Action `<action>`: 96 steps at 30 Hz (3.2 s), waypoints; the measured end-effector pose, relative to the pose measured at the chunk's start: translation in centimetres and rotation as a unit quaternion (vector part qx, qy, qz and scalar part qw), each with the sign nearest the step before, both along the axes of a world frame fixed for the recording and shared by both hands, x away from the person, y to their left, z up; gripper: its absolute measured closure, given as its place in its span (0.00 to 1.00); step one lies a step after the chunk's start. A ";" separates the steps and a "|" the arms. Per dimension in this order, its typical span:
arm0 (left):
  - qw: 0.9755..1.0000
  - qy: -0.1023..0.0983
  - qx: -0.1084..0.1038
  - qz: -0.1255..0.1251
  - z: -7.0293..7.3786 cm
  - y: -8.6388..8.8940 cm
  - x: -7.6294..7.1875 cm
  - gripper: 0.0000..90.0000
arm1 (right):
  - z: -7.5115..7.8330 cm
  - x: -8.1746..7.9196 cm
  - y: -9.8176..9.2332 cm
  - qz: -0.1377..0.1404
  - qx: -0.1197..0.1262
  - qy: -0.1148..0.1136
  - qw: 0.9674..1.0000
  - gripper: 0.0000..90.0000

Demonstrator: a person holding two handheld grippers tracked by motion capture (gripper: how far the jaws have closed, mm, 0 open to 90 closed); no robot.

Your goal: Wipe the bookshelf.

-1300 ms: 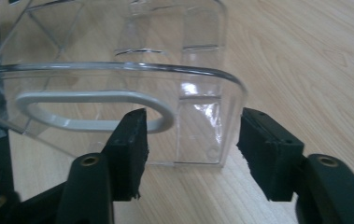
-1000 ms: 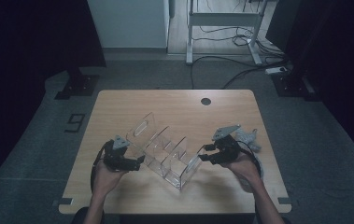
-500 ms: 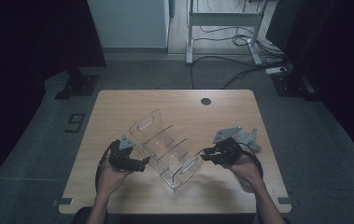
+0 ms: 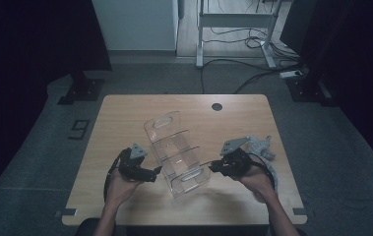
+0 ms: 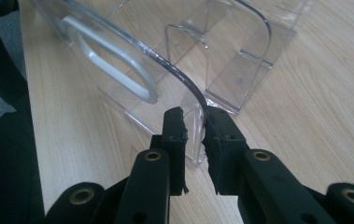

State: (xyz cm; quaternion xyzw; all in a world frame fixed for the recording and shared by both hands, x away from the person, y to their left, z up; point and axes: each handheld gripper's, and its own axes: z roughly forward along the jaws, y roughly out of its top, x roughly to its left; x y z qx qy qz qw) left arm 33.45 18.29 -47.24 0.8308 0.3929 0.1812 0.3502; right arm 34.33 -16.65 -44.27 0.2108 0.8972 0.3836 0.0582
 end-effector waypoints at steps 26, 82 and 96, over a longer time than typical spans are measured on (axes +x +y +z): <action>1.000 -0.003 -0.024 -0.008 0.5 1.1 -0.9 0.02 | 0.7 -1.7 2.1 0.037 -0.004 -0.003 0.999 0.80; 0.996 0.005 -0.058 -0.071 0.5 1.3 -2.2 0.43 | -2.2 3.1 4.1 0.012 0.013 0.016 1.000 0.58; 0.998 0.010 -0.054 -0.043 0.2 1.8 -1.5 0.43 | -2.1 2.6 4.4 0.029 0.008 0.018 0.999 0.62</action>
